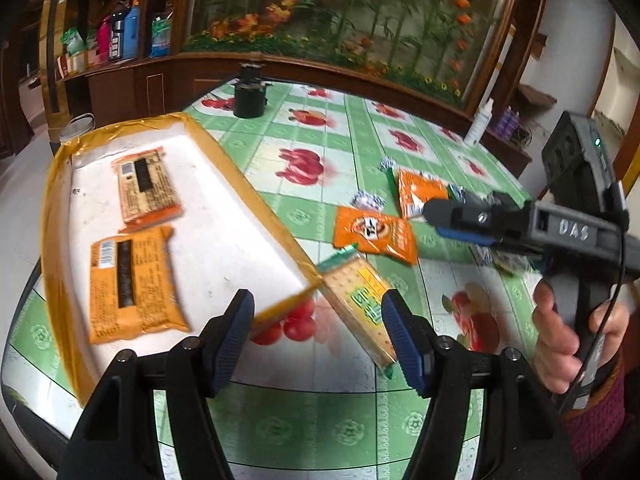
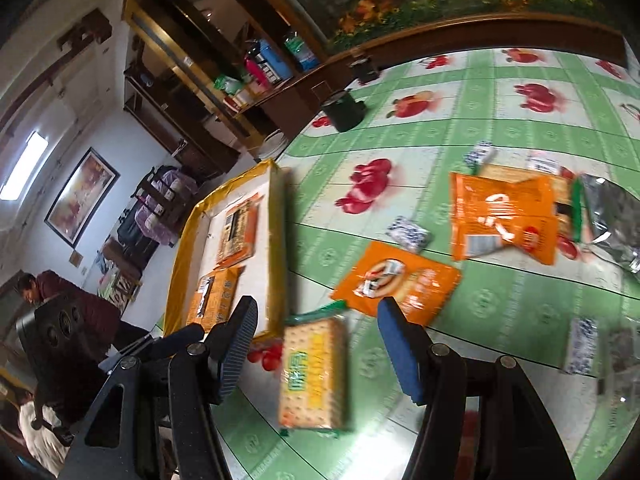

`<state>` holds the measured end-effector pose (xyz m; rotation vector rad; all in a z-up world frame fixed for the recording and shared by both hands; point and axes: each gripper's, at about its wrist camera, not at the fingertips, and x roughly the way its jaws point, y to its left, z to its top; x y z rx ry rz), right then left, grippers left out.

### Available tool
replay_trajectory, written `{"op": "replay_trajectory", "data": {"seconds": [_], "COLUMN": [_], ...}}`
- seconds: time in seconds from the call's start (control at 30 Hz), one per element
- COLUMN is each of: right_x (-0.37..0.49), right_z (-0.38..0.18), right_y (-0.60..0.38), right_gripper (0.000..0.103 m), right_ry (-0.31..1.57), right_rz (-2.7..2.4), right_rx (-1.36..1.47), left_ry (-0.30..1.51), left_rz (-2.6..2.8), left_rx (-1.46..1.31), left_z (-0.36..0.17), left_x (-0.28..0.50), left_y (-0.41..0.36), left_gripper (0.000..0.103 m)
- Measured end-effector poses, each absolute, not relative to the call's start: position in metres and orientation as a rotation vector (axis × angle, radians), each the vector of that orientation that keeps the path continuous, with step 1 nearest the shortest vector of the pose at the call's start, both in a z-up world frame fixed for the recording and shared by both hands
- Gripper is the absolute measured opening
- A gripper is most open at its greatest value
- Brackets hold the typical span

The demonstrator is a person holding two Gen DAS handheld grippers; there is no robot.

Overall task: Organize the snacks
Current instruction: 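Grasp the green-labelled WEIDAN cracker pack with the left gripper, then grasp the orange chip bag with the right gripper while the left gripper holds the cracker pack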

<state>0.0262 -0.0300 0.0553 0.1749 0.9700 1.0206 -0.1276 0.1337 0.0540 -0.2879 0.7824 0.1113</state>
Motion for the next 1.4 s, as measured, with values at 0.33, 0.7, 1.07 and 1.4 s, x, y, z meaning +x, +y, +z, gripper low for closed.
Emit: {"op": "replay_trajectory", "data": {"seconds": [0.33,0.7,1.07,1.4], "right_x": [0.022,0.022,0.026,0.052], "right_z": [0.052,0.050,0.047,0.051], "right_y": [-0.070,-0.082,-0.082,-0.041], "right_gripper": [0.067,0.067,0.067,0.067], "right_ry": [0.961,0.981,0.974,0.997], "right_rz": [0.951,0.926,0.885,0.934], "right_rx": [0.176,0.217,0.200,0.085], "left_ry": [0.860,0.963,0.936,0.931], "left_rz": [0.043,0.073,0.097,0.052], "left_rx": [-0.350,-0.331,-0.209,-0.192], "left_z": [0.035,0.018,0.013,0.014], "left_x": [-0.111,-0.064,-0.061,-0.096], "left_y": [0.115,0.087,0.083,0.087], "left_gripper": [0.065,0.070,0.048,0.048]}}
